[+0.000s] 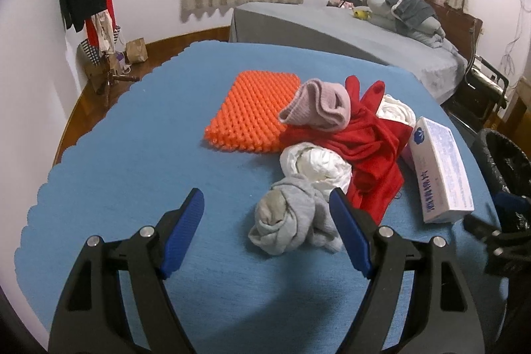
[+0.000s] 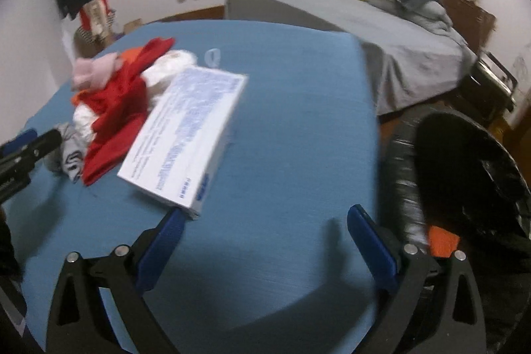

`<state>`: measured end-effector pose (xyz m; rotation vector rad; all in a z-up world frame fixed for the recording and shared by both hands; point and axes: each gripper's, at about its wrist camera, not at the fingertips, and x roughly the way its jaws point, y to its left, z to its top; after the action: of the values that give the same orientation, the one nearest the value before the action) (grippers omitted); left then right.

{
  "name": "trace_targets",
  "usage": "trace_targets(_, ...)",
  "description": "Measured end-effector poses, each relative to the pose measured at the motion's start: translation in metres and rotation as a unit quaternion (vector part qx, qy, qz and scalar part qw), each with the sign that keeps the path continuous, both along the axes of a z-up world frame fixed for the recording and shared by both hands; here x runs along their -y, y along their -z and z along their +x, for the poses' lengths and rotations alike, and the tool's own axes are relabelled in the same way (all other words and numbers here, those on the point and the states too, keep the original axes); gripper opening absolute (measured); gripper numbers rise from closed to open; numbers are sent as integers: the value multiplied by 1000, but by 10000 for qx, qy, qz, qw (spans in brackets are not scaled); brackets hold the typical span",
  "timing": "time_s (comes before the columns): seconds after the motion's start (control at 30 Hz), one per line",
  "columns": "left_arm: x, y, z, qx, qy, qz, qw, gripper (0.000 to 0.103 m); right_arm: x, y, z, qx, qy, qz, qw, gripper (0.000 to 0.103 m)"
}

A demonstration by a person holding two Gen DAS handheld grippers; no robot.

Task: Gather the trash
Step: 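Grasp the white paper box with the right gripper while the left grasps grey socks, then carry the box and socks over the bin and release them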

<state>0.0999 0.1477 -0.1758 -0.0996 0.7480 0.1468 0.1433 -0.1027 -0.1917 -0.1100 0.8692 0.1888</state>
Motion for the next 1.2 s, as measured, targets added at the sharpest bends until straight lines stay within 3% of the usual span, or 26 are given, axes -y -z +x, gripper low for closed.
trace_targets(0.2, 4, 6, 2, -118, 22, -2, 9999, 76, -22, -9, 5, 95, -262, 697, 9972, 97)
trace_targets(0.37, 4, 8, 1, -165, 1, -35, 9999, 76, -46, -2, 23, 48, -305, 531, 9981, 97)
trace_targets(0.53, 0, 7, 0, -135, -38, -104, 9998, 76, -32, 5, 20, -51, -112, 250, 9996, 96)
trace_targets(0.83, 1, 11, 4, -242, -18, -140, 9996, 76, -32, 13, 29, -184, -55, 458, 9988, 95)
trace_targets(0.9, -1, 14, 6, -301, 17, -212, 9993, 72, -36, 14, 32, -154, -72, 429, 9989, 86)
trace_targets(0.93, -1, 16, 8, -354, 71, -281, 9990, 64, -37, 13, 33, -152, -117, 443, 9988, 82)
trace_targets(1.0, -1, 19, 11, -408, 180, -487, 9978, 54, -36, 12, 33, -171, -225, 546, 9981, 60)
trace_targets(1.03, -1, 20, 11, -409, 223, -582, 9972, 46, -35, 11, 32, -218, -325, 627, 9973, 55)
trace_targets(1.2, 5, 15, 8, -307, 222, -530, 9979, 39, -30, 3, 24, -226, -477, 790, 9955, 54)
